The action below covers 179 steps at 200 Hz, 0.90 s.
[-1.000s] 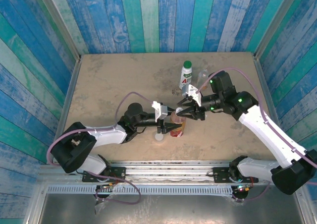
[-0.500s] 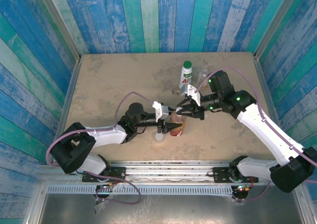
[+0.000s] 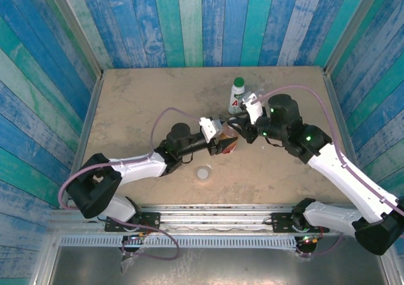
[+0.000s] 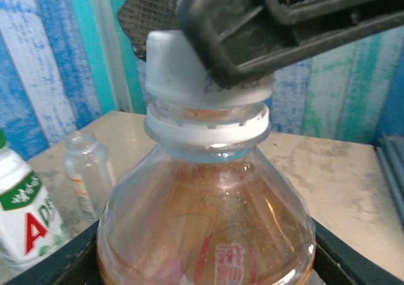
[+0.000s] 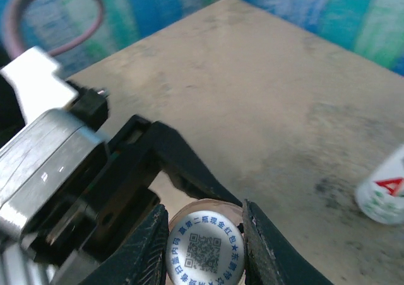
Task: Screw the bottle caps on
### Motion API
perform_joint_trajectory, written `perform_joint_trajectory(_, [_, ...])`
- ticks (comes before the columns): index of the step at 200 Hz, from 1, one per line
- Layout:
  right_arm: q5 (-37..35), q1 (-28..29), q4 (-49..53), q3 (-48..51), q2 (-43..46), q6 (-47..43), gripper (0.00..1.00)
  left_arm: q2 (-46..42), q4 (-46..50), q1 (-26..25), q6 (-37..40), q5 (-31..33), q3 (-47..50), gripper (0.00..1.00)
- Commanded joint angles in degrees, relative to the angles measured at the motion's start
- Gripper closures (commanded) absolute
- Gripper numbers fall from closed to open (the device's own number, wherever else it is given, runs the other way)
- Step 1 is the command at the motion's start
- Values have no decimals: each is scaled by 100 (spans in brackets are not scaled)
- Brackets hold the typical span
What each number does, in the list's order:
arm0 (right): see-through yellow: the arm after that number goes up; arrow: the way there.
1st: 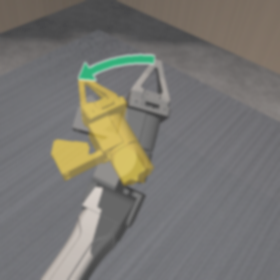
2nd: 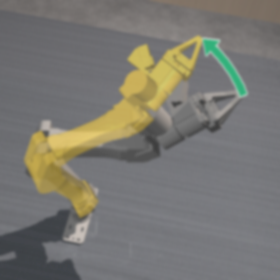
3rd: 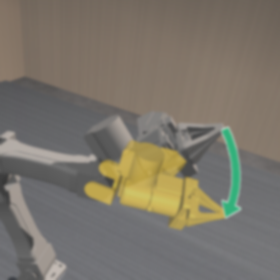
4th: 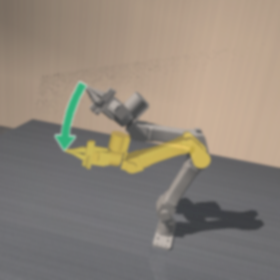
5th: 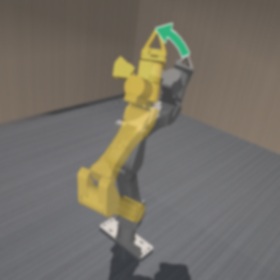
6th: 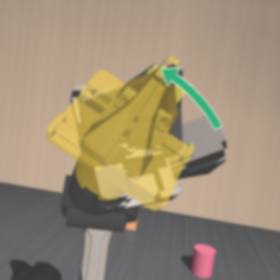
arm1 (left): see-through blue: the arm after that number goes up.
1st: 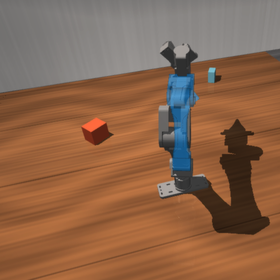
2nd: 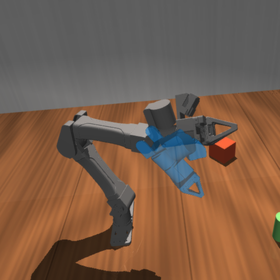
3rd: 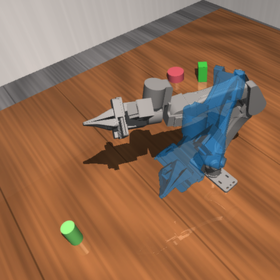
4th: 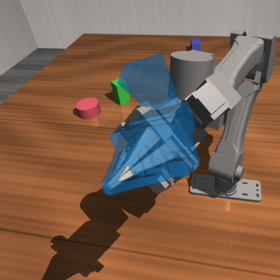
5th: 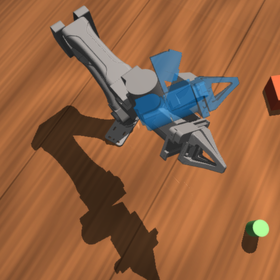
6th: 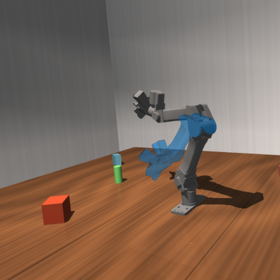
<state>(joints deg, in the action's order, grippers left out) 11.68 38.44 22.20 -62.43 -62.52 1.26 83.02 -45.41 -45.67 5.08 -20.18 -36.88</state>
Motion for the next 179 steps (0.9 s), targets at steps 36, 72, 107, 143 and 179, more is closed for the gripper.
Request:
perform_joint_trajectory(36, [-3274,1200,730,205,-265,2928,90,319,-418,-122,194,1991,-653,40])
perform_joint_trajectory(72, [-3272,1357,819,-53,-486,2426,69,281,-289,-130,168,1936,-632,40])
perform_joint_trajectory(107, [-2557,1210,42,33,21,759,37,88,-84,-123,92,1404,-244,40])
perform_joint_trajectory(143, [-545,534,-426,389,684,-104,36,-367,-46,-95,-29,613,292,42])
perform_joint_trajectory(179, [1467,-274,-225,255,866,-742,38,-796,154,-23,-75,-855,469,42])
